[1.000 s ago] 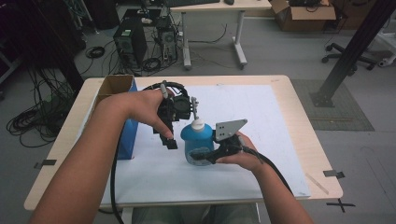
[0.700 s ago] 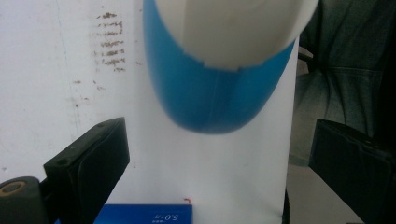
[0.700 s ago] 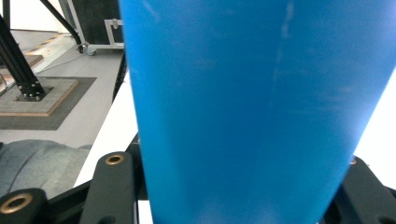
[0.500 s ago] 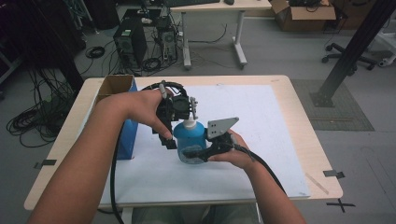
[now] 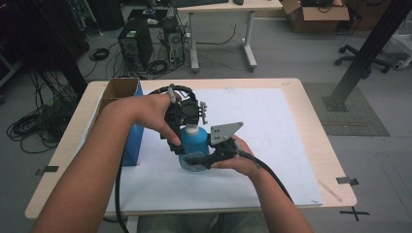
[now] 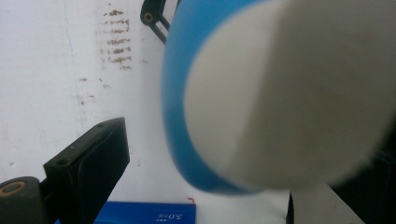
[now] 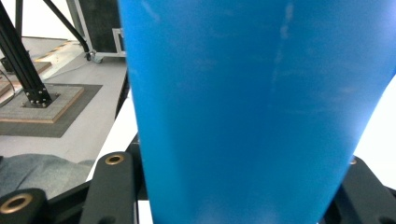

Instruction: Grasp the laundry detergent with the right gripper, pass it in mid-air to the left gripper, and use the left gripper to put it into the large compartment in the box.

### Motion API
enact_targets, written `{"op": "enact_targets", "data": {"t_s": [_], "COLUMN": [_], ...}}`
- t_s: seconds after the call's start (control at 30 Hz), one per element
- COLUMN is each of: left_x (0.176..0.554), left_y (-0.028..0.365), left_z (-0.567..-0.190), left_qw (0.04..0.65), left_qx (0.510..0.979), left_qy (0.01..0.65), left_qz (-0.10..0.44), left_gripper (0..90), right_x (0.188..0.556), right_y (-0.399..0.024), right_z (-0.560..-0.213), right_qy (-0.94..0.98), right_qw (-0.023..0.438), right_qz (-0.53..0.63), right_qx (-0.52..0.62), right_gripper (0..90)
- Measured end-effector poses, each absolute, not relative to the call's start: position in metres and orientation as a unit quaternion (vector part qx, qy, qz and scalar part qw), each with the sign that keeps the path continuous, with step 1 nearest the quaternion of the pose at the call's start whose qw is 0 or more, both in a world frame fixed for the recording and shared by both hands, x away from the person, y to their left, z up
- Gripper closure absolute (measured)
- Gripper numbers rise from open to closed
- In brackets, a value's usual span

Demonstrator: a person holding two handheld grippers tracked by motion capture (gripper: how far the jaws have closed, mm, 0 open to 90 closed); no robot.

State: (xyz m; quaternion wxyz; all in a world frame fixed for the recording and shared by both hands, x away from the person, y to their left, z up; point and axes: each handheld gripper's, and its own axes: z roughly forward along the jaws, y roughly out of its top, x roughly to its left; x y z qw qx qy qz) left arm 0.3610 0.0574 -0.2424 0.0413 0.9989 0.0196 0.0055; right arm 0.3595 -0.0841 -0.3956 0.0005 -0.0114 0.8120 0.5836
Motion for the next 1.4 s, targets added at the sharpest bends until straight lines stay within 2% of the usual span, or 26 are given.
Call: {"op": "enact_targets", "data": {"t_s": [1.4], "left_x": [0.354], "left_y": [0.050], "left_z": [-0.242], "left_qw": [0.044], "left_qx": [0.999], "left_qy": [0.013], "left_qz": [0.014], "left_gripper": [5.5], "right_x": [0.355], "right_y": [-0.066], "right_z": [-0.394], "right_qy": [0.811], "right_qw": [-0.001], "right_qz": [0.585], "right_qx": [-0.023], "right_gripper": [44.7]}}
